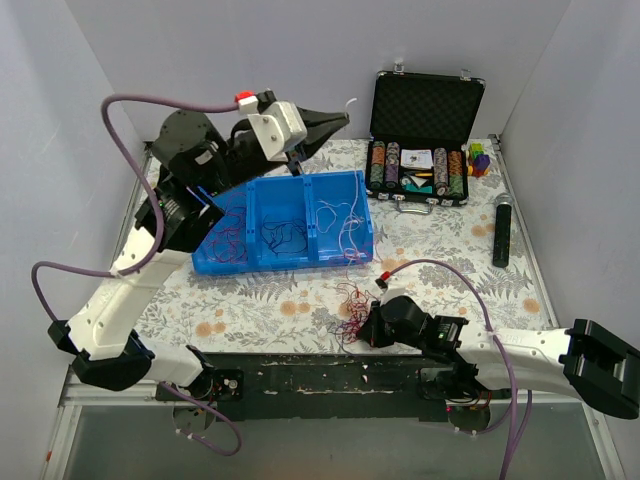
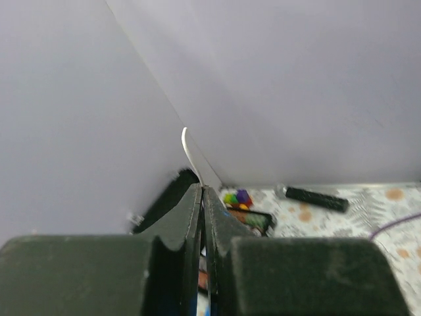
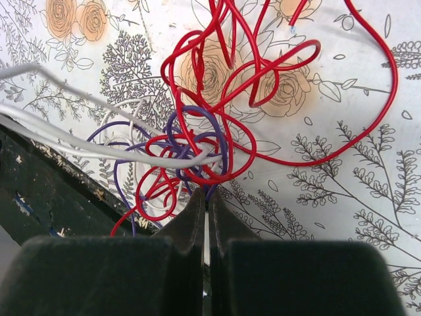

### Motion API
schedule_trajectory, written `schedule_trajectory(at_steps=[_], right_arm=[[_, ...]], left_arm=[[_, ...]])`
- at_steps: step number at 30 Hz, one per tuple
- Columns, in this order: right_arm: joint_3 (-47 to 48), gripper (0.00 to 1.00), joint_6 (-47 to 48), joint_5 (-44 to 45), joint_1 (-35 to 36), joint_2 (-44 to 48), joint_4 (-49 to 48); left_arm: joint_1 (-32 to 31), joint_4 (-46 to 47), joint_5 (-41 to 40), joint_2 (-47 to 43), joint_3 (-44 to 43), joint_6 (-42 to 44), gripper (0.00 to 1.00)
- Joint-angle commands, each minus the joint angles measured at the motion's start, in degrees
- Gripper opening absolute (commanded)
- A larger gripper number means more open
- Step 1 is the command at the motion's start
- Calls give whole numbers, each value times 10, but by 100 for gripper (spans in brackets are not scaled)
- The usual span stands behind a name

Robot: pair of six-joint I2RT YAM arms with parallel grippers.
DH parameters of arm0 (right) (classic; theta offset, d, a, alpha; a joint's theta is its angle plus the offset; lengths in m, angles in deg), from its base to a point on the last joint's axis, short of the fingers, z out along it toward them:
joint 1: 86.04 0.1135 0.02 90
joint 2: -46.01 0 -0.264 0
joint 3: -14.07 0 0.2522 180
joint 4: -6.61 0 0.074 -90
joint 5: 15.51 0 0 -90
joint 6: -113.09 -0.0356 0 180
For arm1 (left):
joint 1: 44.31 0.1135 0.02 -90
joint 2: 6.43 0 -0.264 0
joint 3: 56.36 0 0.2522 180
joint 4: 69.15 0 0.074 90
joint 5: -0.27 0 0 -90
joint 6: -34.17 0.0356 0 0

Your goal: Untangle the cables

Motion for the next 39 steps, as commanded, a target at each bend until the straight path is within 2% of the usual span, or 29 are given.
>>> schedule_trajectory(at_steps=[1,5,8,13,17,21,31,36,39], right_arm=[[-29,1,4,-2,3,-7,97],[-29,1,0,-2,3,-14,98],[-26,1,-3,-6,3,-25,99],[-24,1,-6,-10,3,-37,101],[-20,1,-5,-10,3,-39,101],[-17,1,-4,-9,3,-37,102],[-7,1,2,2,3,-7,121],[-16,1,3,16,3,47,125],[-22,1,3,24,3,70,132]], left_arm=[[-15,10,-44,14,-89,57,0],[-31,118,-76,15,-108,125,0],[-37,222,-83,13,-108,193,0],[-40,336,-77,29,-116,296,0],[-41,336,-59,39,-130,312,0],[-42,337,-44,22,-92,318,0],[-48,349,-80,4,-30,287,0],[-49,328,-118,-7,57,266,1],[-47,347,-161,-16,154,262,0]])
